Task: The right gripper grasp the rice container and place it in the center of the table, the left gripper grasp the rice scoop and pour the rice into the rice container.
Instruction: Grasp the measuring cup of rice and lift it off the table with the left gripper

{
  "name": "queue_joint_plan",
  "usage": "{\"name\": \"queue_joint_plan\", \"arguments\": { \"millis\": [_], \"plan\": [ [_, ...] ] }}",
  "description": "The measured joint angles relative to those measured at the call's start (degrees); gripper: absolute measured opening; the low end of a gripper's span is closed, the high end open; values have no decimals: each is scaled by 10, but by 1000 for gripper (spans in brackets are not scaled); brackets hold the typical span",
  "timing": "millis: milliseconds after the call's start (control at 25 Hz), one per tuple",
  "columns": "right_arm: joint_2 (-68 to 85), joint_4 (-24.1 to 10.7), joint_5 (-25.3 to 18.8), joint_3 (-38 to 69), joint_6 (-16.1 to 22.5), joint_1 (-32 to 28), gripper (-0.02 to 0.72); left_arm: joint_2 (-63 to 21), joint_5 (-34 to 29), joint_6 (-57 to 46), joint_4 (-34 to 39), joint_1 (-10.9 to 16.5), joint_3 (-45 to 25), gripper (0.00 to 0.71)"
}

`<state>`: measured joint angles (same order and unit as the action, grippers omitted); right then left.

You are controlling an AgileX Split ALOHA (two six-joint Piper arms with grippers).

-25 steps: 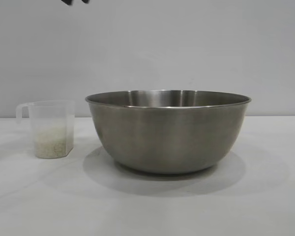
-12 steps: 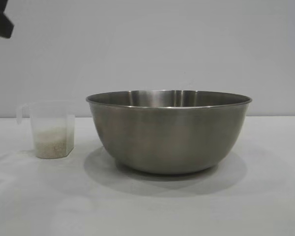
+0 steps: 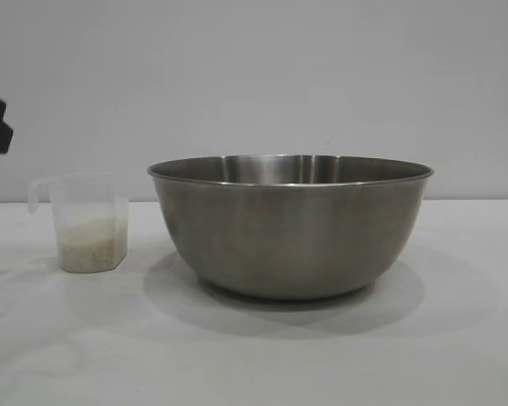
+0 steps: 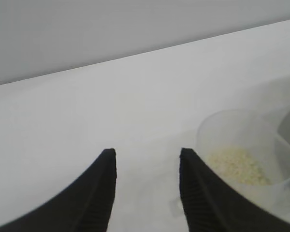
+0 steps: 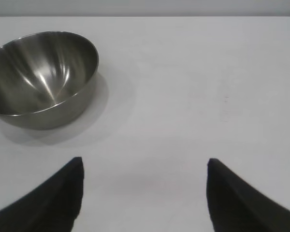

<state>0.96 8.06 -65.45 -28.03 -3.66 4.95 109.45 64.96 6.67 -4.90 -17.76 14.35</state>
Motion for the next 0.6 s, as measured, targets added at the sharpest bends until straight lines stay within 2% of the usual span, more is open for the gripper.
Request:
{"name": "queue_joint_plan", "arguments": {
  "millis": [600],
  "plan": [
    [0,0,0,0,0,4,500,45,6,-5,-1,0,47,261]
  ]
}}
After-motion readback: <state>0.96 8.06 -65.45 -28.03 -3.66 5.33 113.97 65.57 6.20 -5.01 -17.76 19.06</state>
